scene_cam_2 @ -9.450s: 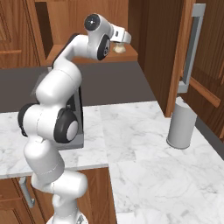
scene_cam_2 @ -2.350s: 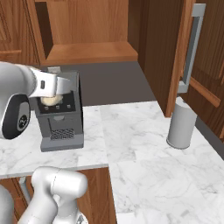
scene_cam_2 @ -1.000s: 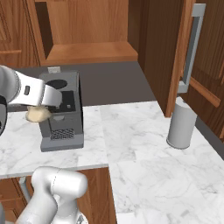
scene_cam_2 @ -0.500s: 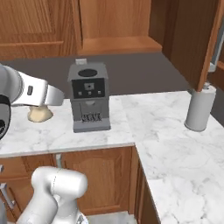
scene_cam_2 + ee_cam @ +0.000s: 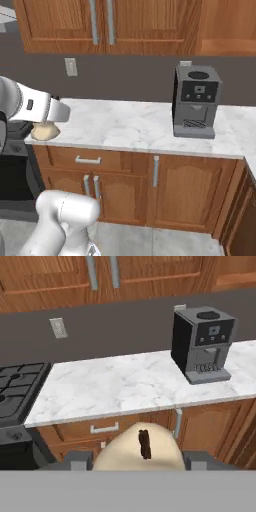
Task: Get the candle and the beer from the cabinet and move them to the dining counter.
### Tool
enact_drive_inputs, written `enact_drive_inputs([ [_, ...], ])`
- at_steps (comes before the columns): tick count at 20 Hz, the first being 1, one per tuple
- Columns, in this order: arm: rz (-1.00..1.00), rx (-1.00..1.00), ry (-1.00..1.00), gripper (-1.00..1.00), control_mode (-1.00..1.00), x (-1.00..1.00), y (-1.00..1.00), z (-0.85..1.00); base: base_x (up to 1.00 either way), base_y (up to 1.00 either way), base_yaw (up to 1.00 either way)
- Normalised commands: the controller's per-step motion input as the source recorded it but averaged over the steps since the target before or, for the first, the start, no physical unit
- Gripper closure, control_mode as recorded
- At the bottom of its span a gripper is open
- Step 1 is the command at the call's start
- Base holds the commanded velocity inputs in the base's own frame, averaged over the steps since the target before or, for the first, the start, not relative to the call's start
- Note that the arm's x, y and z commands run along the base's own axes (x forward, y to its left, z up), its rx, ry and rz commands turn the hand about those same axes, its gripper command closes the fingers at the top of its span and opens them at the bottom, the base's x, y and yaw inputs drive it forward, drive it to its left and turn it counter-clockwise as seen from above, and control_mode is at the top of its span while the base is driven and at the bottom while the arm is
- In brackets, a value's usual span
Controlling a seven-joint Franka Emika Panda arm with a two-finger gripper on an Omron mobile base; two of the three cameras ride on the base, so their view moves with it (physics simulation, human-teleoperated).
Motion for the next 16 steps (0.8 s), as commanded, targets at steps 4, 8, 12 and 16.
enact_drive_inputs([
  [4, 0.00, 0.00, 0.00, 1.00, 1.00, 0.00, 0.00, 0.00, -0.92, 1.00, 0.58],
  [8, 0.00, 0.00, 0.00, 1.00, 1.00, 0.00, 0.00, 0.00, -0.96, 1.00, 0.58],
  [12, 0.00, 0.00, 0.00, 1.00, 1.00, 0.00, 0.00, 0.00, -0.83, 1.00, 0.67],
  [16, 0.00, 0.00, 0.00, 1.00, 1.00, 0.00, 0.00, 0.00, -0.29, 0.56, 0.94],
])
